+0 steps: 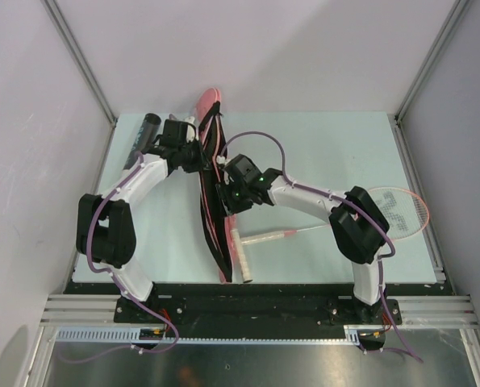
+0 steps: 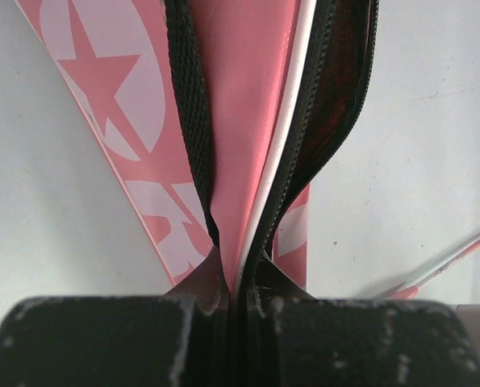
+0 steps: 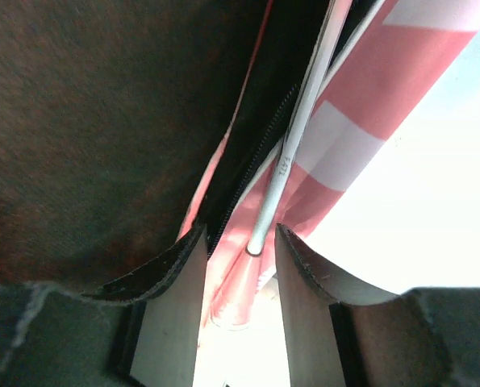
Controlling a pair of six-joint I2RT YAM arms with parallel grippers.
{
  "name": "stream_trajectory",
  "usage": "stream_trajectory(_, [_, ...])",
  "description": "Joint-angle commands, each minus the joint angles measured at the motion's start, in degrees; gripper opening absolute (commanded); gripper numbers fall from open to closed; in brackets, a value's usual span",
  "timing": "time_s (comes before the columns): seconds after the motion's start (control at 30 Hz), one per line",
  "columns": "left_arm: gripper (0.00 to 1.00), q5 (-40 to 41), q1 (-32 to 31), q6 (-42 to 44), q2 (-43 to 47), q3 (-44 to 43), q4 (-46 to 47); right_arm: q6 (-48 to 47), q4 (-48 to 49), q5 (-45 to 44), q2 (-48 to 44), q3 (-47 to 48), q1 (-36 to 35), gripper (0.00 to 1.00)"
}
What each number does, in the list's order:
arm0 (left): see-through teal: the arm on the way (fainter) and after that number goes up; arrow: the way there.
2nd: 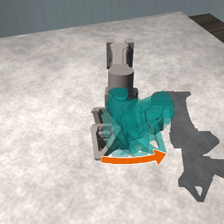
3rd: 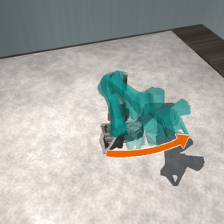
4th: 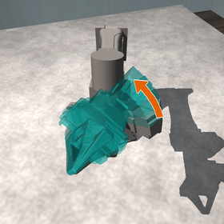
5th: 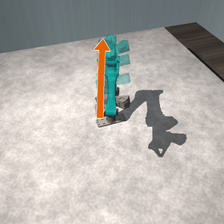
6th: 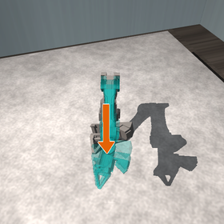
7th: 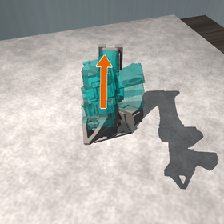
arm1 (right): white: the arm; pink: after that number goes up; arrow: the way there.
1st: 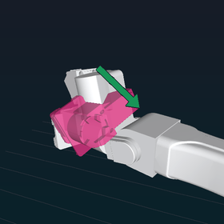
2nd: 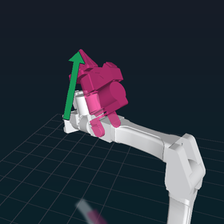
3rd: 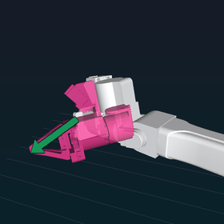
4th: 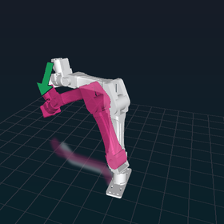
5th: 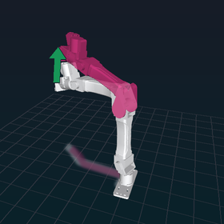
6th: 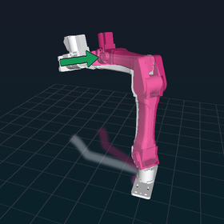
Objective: Pack up the badminton gear
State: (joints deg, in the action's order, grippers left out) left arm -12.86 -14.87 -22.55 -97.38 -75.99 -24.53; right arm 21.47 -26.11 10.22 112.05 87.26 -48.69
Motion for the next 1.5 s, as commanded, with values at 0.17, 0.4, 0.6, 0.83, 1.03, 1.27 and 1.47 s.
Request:
stream_trajectory(0.17, [0.01,-2.08,-0.42,-1.19,2.64,0.75,1.16,-2.31,0.88,-4.32,-3.76,-2.54,-1.15,0.24])
stream_trajectory(0.4, [0.01,-1.64,-0.42,-1.18,2.55,1.19,1.24,-2.75,0.97,-4.77,-8.33,-2.45,-1.32,0.0])
stream_trajectory(0.6, [0.0,-2.08,-0.77,-1.45,2.72,1.45,1.24,1.62,2.55,-3.37,-10.09,-0.61,-1.24,0.0])
stream_trajectory(0.83, [0.0,-2.52,-1.91,-1.62,3.69,1.28,1.42,14.63,3.6,-4.41,-6.94,7.3,-2.03,0.0])
stream_trajectory(1.03, [0.01,-3.75,-2.0,-2.24,4.83,1.37,1.51,17.54,4.4,-9.86,-1.58,13.71,-2.29,0.0])
stream_trajectory(1.27, [0.0,-7.96,-1.91,-3.56,4.57,1.81,1.59,13.95,9.67,-21.96,3.87,14.08,-3.7,0.0])
stream_trajectory(1.47, [0.0,-10.17,-1.65,-4.0,4.22,2.6,2.03,11.67,11.52,-32.18,7.39,12.58,-4.75,0.0])
